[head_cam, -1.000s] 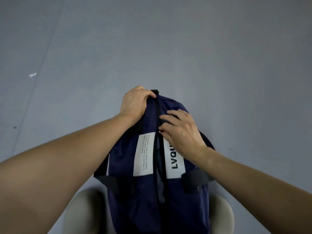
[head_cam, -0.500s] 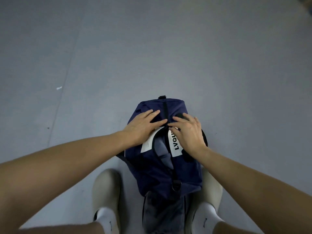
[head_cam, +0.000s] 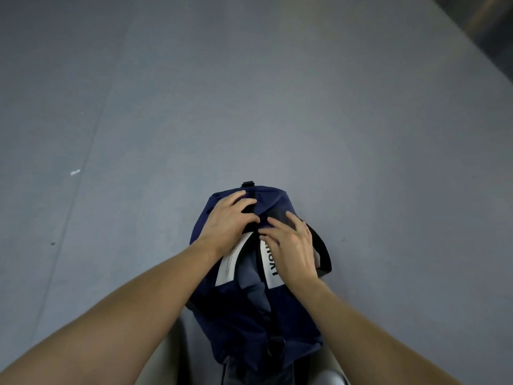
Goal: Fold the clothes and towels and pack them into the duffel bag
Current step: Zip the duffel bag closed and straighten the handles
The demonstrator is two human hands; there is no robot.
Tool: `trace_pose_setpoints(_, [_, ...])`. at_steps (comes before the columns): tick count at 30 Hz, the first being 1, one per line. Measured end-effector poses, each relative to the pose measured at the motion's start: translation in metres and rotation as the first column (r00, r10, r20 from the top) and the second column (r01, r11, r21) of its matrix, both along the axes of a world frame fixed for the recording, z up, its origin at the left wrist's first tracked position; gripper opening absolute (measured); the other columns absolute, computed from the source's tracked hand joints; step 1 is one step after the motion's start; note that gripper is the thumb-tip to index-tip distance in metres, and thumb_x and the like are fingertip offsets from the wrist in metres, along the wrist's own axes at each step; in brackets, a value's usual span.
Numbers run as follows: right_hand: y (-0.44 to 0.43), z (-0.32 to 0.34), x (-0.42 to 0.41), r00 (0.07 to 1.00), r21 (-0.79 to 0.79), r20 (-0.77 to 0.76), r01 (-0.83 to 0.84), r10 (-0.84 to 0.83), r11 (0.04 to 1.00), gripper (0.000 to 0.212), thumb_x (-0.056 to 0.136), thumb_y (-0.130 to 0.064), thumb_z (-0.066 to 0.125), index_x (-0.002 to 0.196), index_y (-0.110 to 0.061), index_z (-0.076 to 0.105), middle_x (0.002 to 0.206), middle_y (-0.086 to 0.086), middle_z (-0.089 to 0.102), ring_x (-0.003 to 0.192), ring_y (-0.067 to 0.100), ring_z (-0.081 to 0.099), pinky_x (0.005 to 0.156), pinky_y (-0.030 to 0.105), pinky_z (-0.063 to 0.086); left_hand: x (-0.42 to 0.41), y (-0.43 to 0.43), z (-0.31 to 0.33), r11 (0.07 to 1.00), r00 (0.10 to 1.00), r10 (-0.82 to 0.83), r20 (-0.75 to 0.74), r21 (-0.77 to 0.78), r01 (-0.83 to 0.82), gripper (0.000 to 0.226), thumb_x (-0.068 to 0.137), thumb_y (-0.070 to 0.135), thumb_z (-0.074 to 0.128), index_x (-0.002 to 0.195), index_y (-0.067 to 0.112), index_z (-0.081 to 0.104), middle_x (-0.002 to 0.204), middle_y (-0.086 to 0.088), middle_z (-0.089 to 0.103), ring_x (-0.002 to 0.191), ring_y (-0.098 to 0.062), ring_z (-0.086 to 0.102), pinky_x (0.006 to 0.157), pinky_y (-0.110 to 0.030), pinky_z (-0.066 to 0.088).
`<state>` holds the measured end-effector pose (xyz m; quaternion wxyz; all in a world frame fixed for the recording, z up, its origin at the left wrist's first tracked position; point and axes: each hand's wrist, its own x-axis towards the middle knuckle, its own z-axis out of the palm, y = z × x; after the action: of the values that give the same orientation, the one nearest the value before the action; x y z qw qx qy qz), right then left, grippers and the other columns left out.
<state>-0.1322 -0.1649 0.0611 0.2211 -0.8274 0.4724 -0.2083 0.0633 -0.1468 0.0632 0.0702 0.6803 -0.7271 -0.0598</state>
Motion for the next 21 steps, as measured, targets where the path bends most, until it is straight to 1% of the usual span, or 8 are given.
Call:
trace_pose_setpoints(2, [0.009, -0.006, -0.003, 0.998, 0.004, -0.044, -0.043, 0.043, 0.999, 0.015, 0.093, -0.031, 0.065, 0.099, -0.031, 0.079, 0.124, -0.008, 0.069, 0.135, 0.028, 0.047, 0.112, 0.056, 0.036, 0.007, -0.007, -0.006, 1.000, 1.000, 0.027, 0.005, -0.002, -0.027, 0.040, 0.077, 0.005, 0.080, 0.105, 0.034, 0.077, 0.138, -0.002, 0.060, 0.139, -0.031, 0.043, 0.109, -0.045, 0.040])
trace_pose_setpoints(5, [0.028, -0.013, -0.015, 0.992, 0.074, -0.078, -0.092, 0.098, 0.993, 0.013, 0.092, -0.030, 0.069, 0.097, -0.035, 0.079, 0.129, -0.009, 0.066, 0.139, 0.026, 0.043, 0.116, 0.053, 0.031, 0.015, -0.015, -0.010, 0.994, 0.994, 0.106, 0.001, 0.038, -0.106, 0.031, 0.090, 0.016, 0.069, 0.112, 0.037, 0.075, 0.148, 0.000, 0.052, 0.144, -0.028, 0.036, 0.115, -0.041, 0.031])
trace_pose_setpoints(7, [0.042, -0.012, -0.027, 0.990, 0.181, -0.073, -0.102, 0.117, 0.978, 0.014, 0.093, -0.031, 0.068, 0.099, -0.037, 0.078, 0.135, -0.010, 0.062, 0.143, 0.022, 0.036, 0.119, 0.049, 0.024, 0.014, -0.012, -0.014, 0.985, 0.986, 0.162, -0.024, 0.066, -0.161, 0.030, 0.092, 0.018, 0.067, 0.113, 0.039, 0.074, 0.151, 0.001, 0.049, 0.144, -0.028, 0.034, 0.115, -0.044, 0.033])
trace_pose_setpoints(10, [0.063, -0.008, -0.049, 0.989, 0.253, -0.050, -0.121, 0.138, 0.960, 0.015, 0.092, -0.033, 0.068, 0.103, -0.039, 0.077, 0.137, -0.012, 0.058, 0.144, 0.013, 0.030, 0.122, 0.043, 0.018, 0.001, 0.006, -0.019, 0.968, 0.964, 0.249, -0.094, 0.055, -0.245, 0.034, 0.092, 0.014, 0.066, 0.116, 0.037, 0.073, 0.152, -0.005, 0.047, 0.142, -0.034, 0.037, 0.112, -0.050, 0.036])
trace_pose_setpoints(12, [0.070, 0.004, -0.055, 0.989, 0.263, -0.051, -0.118, 0.136, 0.958, 0.016, 0.091, -0.032, 0.068, 0.105, -0.039, 0.075, 0.136, -0.013, 0.057, 0.143, 0.009, 0.029, 0.122, 0.043, 0.020, -0.012, 0.023, -0.012, 0.962, 0.956, 0.269, -0.120, 0.083, -0.260, 0.042, 0.097, 0.015, 0.059, 0.132, 0.038, 0.063, 0.159, -0.007, 0.037, 0.145, -0.036, 0.032, 0.116, -0.049, 0.031])
trace_pose_setpoints(15, [0.083, 0.019, -0.060, 0.979, 0.245, -0.124, -0.126, 0.160, 0.961, 0.018, 0.094, -0.035, 0.062, 0.106, -0.037, 0.074, 0.136, -0.011, 0.057, 0.144, 0.015, 0.033, 0.121, 0.047, 0.024, -0.035, 0.067, 0.002, 0.953, 0.969, 0.238, -0.069, 0.209, -0.220, 0.058, 0.098, 0.016, 0.053, 0.151, 0.038, 0.040, 0.166, -0.006, 0.017, 0.151, -0.033, 0.018, 0.122, -0.045, 0.020])
trace_pose_setpoints(18, [0.099, 0.040, -0.066, 0.962, 0.272, -0.186, -0.147, 0.201, 0.951, 0.023, 0.100, -0.038, 0.052, 0.114, -0.037, 0.071, 0.141, -0.011, 0.051, 0.147, 0.014, 0.026, 0.124, 0.043, 0.015, -0.051, 0.123, 0.021, 0.948, 0.965, 0.252, -0.068, 0.219, -0.232, 0.066, 0.089, 0.005, 0.062, 0.147, 0.033, 0.047, 0.161, -0.012, 0.031, 0.147, -0.038, 0.029, 0.118, -0.051, 0.030])
trace_pose_setpoints(21, [0.119, 0.052, -0.076, 0.959, 0.240, -0.202, -0.147, 0.198, 0.960, 0.024, 0.101, -0.037, 0.050, 0.112, -0.037, 0.071, 0.135, -0.011, 0.054, 0.143, 0.016, 0.033, 0.121, 0.043, 0.020, -0.063, 0.178, 0.035, 0.930, 0.951, 0.308, -0.039, 0.225, -0.292, 0.069, 0.075, 0.007, 0.080, 0.137, 0.031, 0.060, 0.145, -0.016, 0.053, 0.131, -0.041, 0.052, 0.102, -0.052, 0.049])
